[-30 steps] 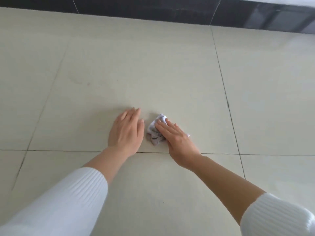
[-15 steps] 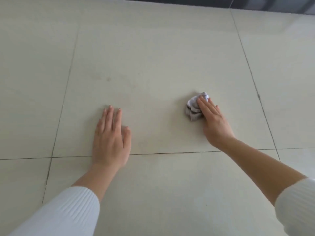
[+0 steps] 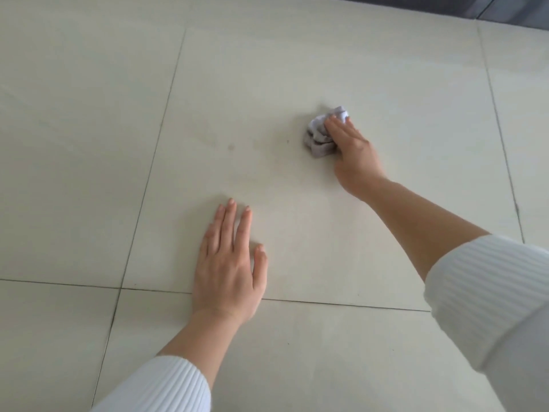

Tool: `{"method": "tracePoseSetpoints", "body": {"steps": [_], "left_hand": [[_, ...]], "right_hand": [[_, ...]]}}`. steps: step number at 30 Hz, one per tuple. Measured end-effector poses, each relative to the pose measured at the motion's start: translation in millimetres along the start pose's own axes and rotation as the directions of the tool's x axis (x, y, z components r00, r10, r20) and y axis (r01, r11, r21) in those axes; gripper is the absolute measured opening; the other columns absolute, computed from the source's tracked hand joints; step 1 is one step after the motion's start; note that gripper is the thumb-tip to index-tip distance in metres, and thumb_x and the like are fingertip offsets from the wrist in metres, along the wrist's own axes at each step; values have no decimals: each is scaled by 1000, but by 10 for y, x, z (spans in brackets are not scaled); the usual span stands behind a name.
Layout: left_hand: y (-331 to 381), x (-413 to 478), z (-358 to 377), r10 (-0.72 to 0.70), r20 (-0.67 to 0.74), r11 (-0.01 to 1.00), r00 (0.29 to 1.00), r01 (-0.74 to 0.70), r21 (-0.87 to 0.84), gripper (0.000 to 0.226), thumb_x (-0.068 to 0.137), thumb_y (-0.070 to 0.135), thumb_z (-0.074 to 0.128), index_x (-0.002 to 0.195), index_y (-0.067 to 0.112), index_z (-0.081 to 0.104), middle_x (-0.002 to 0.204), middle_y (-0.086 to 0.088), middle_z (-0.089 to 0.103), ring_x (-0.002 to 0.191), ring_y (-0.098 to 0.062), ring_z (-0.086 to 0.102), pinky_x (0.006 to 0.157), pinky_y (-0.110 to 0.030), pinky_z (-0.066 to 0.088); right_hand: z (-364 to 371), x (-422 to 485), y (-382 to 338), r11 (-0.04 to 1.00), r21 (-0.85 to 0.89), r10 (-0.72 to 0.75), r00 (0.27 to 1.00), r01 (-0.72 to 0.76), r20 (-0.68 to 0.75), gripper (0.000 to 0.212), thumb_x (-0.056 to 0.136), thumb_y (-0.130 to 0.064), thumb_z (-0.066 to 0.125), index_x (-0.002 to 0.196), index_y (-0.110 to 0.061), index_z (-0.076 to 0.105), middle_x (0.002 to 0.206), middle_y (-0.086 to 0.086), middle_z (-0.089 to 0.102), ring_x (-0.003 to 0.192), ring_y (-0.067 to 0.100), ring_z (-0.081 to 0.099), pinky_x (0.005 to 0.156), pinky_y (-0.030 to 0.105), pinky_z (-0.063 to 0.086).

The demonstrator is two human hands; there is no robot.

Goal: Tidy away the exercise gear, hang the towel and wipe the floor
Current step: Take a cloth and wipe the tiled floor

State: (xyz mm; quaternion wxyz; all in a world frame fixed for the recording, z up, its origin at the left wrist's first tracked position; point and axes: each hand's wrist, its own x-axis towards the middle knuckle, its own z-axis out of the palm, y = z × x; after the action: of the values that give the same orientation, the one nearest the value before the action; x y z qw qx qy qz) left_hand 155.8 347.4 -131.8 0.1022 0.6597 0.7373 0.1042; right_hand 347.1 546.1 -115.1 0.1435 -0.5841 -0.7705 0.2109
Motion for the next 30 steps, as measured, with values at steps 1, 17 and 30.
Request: {"method": "tracePoseSetpoints", "body": {"steps": [1, 17, 30], "left_hand": [[0, 1, 0, -1, -2, 1000, 1000, 1, -3, 61, 92, 36, 33, 148, 10, 32, 157, -12, 22, 147, -25, 17, 118, -39, 18], [-26, -7, -24, 30, 13, 997, 999, -29, -77, 61, 92, 32, 30, 146, 4, 32, 155, -16, 27, 145, -32, 19, 117, -43, 16], [-45, -3, 1, 42, -34, 992, 999, -45, -116, 58, 93, 27, 31, 146, 3, 32, 155, -17, 26, 145, -33, 17, 118, -42, 14]], "right_hand": [[22, -77, -34, 999, 11, -38, 999, 38, 21, 77, 74, 16, 35, 145, -13, 41, 154, 6, 32, 146, 25, 22, 117, 36, 24], [252, -2549, -776, 1000, 15, -3, 994, 2, 113, 75, 76, 18, 46, 140, -21, 48, 146, -11, 46, 141, 15, 34, 108, 38, 41], [-145, -2271, -230, 923, -274, -196, 943, 271, 270, 83, 67, 24, 50, 140, -16, 49, 146, -2, 46, 136, 23, 42, 108, 39, 39]]}}
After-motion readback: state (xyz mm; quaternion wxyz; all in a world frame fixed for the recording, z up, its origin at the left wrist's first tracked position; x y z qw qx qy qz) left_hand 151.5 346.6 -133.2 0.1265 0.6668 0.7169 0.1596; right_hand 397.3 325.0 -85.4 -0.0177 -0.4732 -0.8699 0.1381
